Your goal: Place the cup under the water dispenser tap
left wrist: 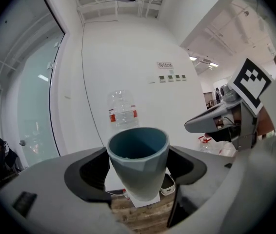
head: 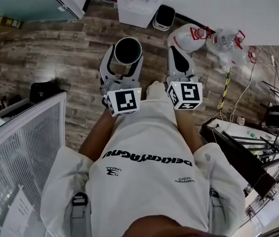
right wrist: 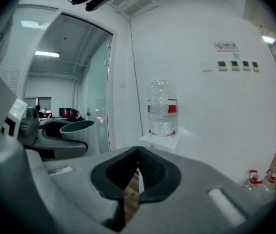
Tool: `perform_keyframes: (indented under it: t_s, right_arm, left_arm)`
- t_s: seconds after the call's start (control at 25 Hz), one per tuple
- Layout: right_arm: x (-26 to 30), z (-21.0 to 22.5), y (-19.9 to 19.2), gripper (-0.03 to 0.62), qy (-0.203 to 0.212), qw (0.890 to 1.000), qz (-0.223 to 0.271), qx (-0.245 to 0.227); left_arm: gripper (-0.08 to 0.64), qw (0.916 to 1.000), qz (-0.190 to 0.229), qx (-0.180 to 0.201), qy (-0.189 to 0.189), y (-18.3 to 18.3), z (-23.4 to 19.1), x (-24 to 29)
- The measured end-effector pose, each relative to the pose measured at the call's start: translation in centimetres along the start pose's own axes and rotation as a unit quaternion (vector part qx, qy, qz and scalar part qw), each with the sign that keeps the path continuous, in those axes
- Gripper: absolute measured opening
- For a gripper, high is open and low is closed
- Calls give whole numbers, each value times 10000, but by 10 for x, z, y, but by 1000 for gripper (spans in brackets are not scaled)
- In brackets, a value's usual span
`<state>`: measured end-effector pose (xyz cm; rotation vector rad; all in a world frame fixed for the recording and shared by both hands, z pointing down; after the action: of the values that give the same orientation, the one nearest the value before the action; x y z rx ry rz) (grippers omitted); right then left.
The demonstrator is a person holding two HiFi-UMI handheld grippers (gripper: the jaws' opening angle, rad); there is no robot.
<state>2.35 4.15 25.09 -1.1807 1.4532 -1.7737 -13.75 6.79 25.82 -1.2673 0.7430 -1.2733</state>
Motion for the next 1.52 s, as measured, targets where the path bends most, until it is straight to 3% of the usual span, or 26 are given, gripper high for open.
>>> perform_keyframes:
  t_s: [0.2, 0.52, 0.64, 0.92, 1.28, 1.52]
  right_arm:
    - [30, 24, -8, -2, 106, 9998, -83, 145]
    - [83, 74, -11, -2, 417, 9988, -150, 188]
    - [108, 93, -17, -2, 550, 9982, -142, 167]
    - [152, 136, -52, -2, 669, 9973, -205, 221]
    - [189, 152, -121, -2, 511, 9975, -360, 335]
    - [212, 147, -175, -2, 280, 9966, -504, 593]
  left_arm:
    - [358, 9998, -156, -130, 72, -5, -1, 42]
    - [359, 9967, -384, -687, 207, 1, 8, 118]
    - [359, 9951, -507, -767, 355, -8, 12, 154]
    - [359, 9869, -694, -1364, 518, -40, 24, 227]
    - [358, 9842, -622, -1597, 437, -110, 32, 300]
    - [359, 9883, -614, -1382, 198, -189, 34, 348]
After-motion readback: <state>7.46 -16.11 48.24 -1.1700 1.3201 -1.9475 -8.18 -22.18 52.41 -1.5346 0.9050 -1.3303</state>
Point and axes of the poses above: the fingertips, and each gripper's own axes: x forward along the fingers, z to its right, y out of its top, the point moved 4 cm from there along -x, backward along the fingers, and after that the axes turned 2 degrees about y, right-handed, at the moved point
